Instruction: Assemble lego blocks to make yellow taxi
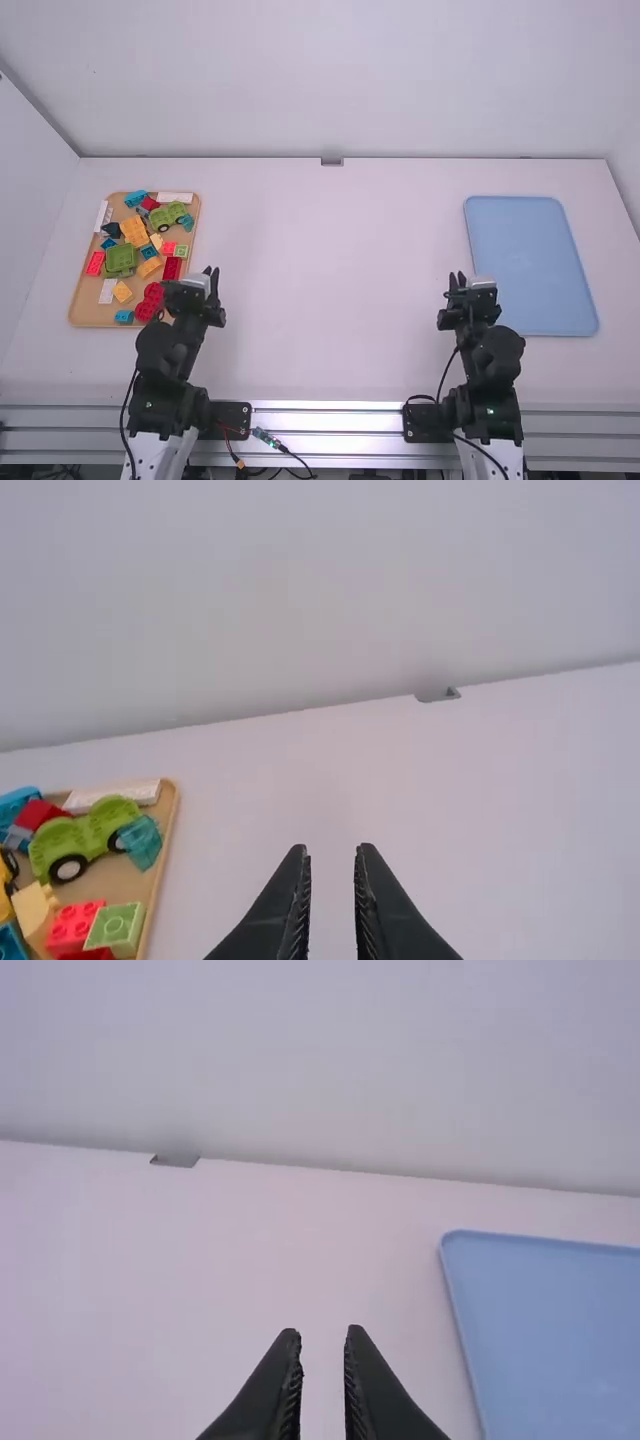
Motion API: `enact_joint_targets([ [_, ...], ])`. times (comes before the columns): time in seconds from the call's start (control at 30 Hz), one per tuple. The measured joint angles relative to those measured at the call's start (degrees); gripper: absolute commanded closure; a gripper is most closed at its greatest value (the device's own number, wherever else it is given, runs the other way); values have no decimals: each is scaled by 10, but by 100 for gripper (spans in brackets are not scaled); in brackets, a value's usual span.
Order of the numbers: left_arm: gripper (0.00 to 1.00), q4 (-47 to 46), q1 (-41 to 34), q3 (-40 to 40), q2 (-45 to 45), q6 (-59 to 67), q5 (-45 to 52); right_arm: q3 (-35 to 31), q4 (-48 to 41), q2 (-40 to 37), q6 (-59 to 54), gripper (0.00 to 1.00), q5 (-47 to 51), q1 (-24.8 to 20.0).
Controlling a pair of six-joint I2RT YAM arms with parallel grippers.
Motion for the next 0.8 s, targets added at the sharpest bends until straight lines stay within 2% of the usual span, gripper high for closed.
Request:
enact_joint_targets([
  [0.37,78,46,-1,45,45,21,33,44,-29,46,-45,78,-39,-1],
  [0.8,67,105,-1,106,106,21,36,110,23,106,-80,67,-45,51],
])
